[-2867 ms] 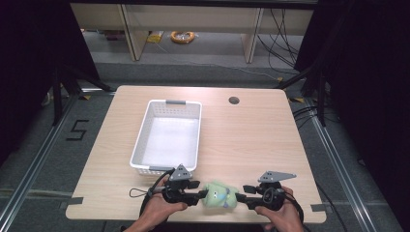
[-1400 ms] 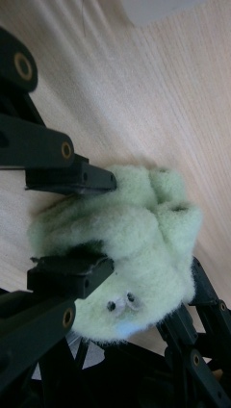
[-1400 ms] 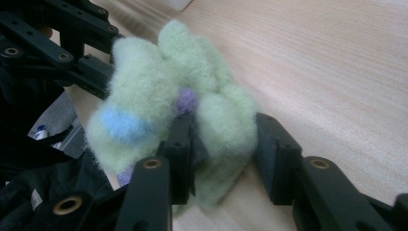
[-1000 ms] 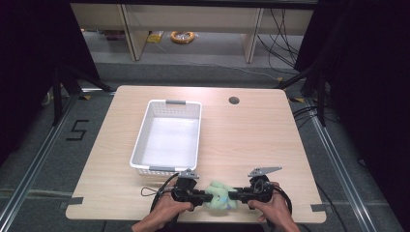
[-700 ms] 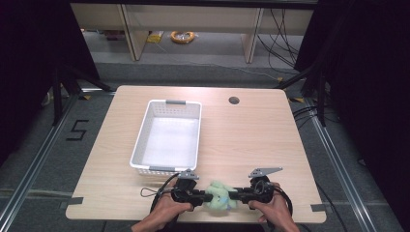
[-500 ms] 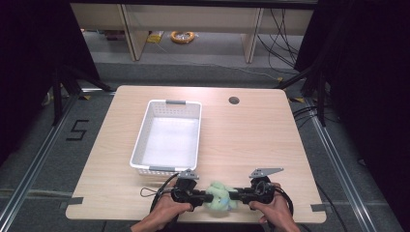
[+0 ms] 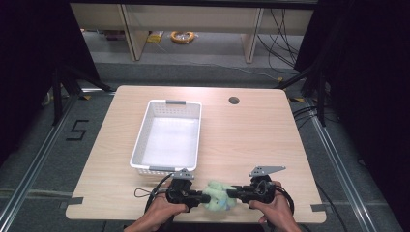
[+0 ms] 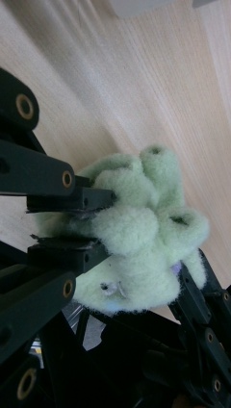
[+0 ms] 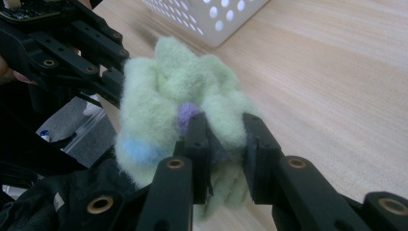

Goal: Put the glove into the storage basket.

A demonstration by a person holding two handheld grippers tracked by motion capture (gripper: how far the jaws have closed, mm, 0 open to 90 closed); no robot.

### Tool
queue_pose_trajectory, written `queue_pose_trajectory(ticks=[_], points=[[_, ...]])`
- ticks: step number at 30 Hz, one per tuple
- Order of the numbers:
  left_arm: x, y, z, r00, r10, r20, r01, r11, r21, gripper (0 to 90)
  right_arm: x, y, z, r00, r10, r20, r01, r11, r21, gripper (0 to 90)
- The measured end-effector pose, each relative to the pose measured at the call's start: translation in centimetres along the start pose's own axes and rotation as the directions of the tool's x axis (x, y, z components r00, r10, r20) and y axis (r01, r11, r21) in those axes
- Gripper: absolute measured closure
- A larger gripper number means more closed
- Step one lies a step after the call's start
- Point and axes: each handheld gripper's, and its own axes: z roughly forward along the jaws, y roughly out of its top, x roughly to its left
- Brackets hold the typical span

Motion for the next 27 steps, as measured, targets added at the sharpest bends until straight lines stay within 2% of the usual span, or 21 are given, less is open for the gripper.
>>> queue_pose_trajectory(ticks=[1,3,4,5,7,8,11,12,14,17,19,20,21,22,25,26,27], points=[[0.0,0.2,-0.2,0.9998,0.0,0.02,0.0,1.0,-0.009,77.8,-0.1,0.1,-0.2,0.9997,-0.022,0.006,0.022,1.0,-0.008,75.4],[-0.1,0.3,-0.3,1.0,0.001,0.005,0.0,0.9999,-0.014,77.8,0.0,0.2,-0.3,0.9998,-0.018,0.006,0.018,1.0,-0.012,75.4],[-0.1,0.4,-0.4,0.9997,0.01,0.02,-0.01,0.9998,-0.015,77.8,0.0,0.2,-0.4,0.9999,-0.014,0.004,0.015,1.0,-0.018,75.3],[-0.1,0.5,-0.5,0.9997,0.012,0.019,-0.012,0.9997,-0.022,77.8,0.4,0.4,-0.5,1.0,0.001,-0.004,-0.001,1.0,-0.018,75.3],[-0.2,0.6,-0.7,0.9998,0.014,0.01,-0.014,0.9996,-0.026,77.7,0.4,0.6,-0.5,1.0,-0.004,0.001,0.004,1.0,-0.016,75.4],[-0.1,0.9,-1.0,0.9999,0.014,0.009,-0.014,0.9993,-0.034,77.8,0.4,1.0,-0.6,0.9993,-0.036,0.009,0.036,0.999,-0.024,75.4],[0.0,1.0,-1.4,0.9998,0.013,0.015,-0.013,0.9993,-0.036,77.8,0.8,1.3,-0.5,0.9999,-0.009,0.004,0.009,1.0,-0.025,75.3],[0.1,1.2,-1.9,0.9999,0.012,0.0,-0.012,0.9991,-0.039,77.7,0.9,1.8,-0.4,0.9998,-0.021,-0.005,0.021,0.999,-0.029,75.4],[0.2,1.3,-2.1,1.0,0.005,-0.001,-0.005,0.9989,-0.046,77.7,1.1,2.3,-0.4,0.9998,-0.02,-0.001,0.02,0.999,-0.029,75.3],[0.4,1.6,-3.0,0.9996,0.027,-0.008,-0.028,0.9983,-0.051,77.7,1.5,2.8,-0.4,0.9994,-0.035,-0.001,0.035,0.999,-0.022,75.3],[0.4,1.7,-3.6,0.9997,0.024,-0.005,-0.025,0.9978,-0.061,77.7,1.9,3.3,-0.4,0.9993,-0.037,-0.007,0.036,0.999,-0.033,75.4],[0.4,1.9,-4.0,0.9995,0.026,-0.019,-0.027,0.9976,-0.063,77.7,2.1,3.7,-0.4,0.9992,-0.039,-0.01,0.039,0.999,-0.027,75.3],[0.4,2.0,-4.3,0.9995,0.025,-0.019,-0.026,0.9976,-0.064,77.6,2.4,4.4,-0.3,0.9973,-0.073,-0.002,0.073,0.997,-0.03,75.3],[0.6,2.3,-5.0,0.9992,0.026,-0.031,-0.028,0.9978,-0.06,77.6,2.7,4.7,-0.2,0.9976,-0.069,0.002,0.069,0.997,-0.024,75.3],[0.8,2.5,-5.5,0.9995,0.016,-0.027,-0.018,0.9983,-0.055,77.6,3.1,5.4,0.1,0.9973,-0.073,-0.005,0.073,0.997,-0.017,75.3],[0.8,2.6,-5.9,0.999,0.018,-0.04,-0.021,0.9984,-0.052,77.6,3.0,5.8,0.3,0.9941,-0.108,-0.001,0.108,0.994,-0.019,75.3],[0.9,2.7,-6.2,0.9994,0.011,-0.034,-0.013,0.9986,-0.052,77.5,3.1,6.2,0.4,0.9928,-0.12,0.006,0.12,0.993,-0.02,75.3]])
